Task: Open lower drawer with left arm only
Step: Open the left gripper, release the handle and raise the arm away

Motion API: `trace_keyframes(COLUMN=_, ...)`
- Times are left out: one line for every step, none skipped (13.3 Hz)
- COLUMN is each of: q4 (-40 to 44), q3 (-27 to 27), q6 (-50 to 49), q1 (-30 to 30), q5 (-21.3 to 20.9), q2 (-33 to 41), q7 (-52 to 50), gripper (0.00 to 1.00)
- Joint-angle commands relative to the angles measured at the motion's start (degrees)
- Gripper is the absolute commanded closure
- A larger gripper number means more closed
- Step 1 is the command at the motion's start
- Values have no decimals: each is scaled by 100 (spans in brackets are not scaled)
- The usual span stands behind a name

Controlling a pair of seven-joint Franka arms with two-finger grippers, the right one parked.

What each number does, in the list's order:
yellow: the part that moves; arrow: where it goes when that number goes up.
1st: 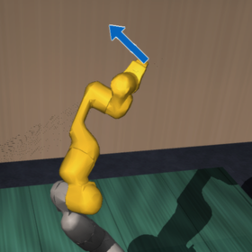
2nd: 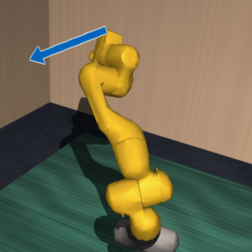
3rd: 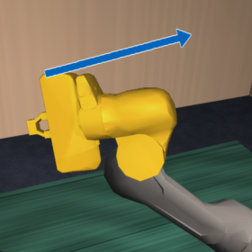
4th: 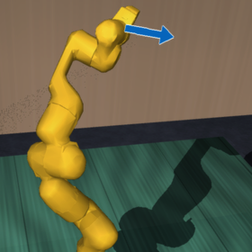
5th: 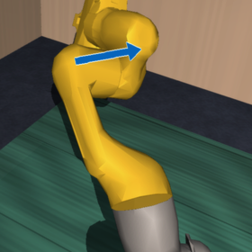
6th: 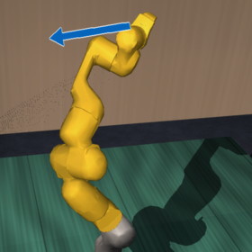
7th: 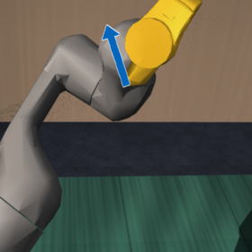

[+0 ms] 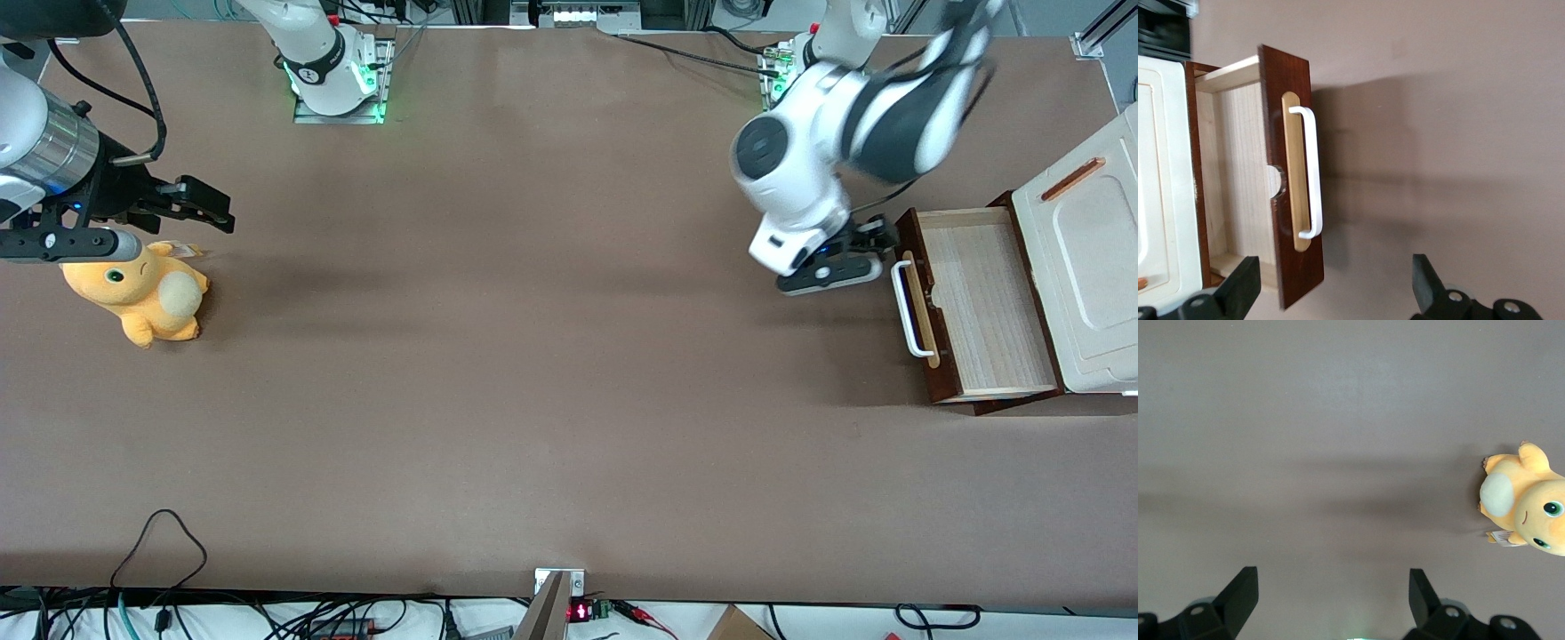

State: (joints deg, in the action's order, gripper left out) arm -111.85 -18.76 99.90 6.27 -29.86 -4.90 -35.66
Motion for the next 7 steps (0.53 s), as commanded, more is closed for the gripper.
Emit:
trace_keyframes(q4=942, q3=493, q6=-540, q1=-117, q5=1128, q2=234, q7=1520, gripper=0)
trace_keyframes(q4=1311, q3=783, q6=-751, q1=-117, q5=1514, q2=243, q7=2101, gripper=0)
trace_keyframes(q4=1558, q3=1116, q6=-892, q1=-117, q5=1953, q2=261, q7=2464, gripper=0)
trace_keyframes(q4=1674, q3=1337, q6=-980, q1=-117, q5=2271, q2=339, q7=2659, gripper=0)
trace_keyframes(q4=1771, q3=1453, q6=-1016, q1=-117, q5=2457, q2=384, q7=2896, gripper=0)
trace_keyframes(q4=1841, q3=1489, q6=-1069, q1=-117, q5=2485, q2=428, q7=3090, gripper=0)
trace_keyframes(q4=1842, q3=1611, q6=-1087, q1=-117, q5=2677, q2=454, q7=3179, gripper=0)
